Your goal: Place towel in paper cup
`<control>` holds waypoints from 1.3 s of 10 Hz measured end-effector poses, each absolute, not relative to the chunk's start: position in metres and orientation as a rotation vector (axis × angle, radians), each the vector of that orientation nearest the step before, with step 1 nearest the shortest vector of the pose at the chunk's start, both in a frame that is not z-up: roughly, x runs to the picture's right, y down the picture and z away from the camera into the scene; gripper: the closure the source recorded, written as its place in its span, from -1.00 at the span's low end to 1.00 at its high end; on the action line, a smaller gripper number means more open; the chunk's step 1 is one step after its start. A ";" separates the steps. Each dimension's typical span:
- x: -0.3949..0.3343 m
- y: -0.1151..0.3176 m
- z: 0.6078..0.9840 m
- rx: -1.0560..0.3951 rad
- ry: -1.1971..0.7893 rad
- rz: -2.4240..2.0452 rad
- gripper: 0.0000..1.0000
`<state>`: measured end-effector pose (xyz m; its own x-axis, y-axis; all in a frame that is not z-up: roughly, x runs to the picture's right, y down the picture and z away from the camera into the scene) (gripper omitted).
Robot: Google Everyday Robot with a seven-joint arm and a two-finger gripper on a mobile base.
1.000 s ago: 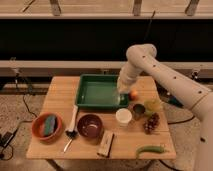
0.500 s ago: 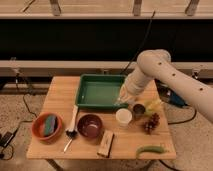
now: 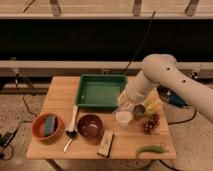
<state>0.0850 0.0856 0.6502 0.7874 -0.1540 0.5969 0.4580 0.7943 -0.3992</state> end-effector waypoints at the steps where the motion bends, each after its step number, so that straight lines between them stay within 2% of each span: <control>1: 0.085 0.085 0.647 -0.560 -0.579 -0.349 1.00; 6: 0.089 0.071 0.628 -0.537 -0.586 -0.356 1.00; 13: 0.080 0.103 0.634 -0.662 -0.597 -0.388 1.00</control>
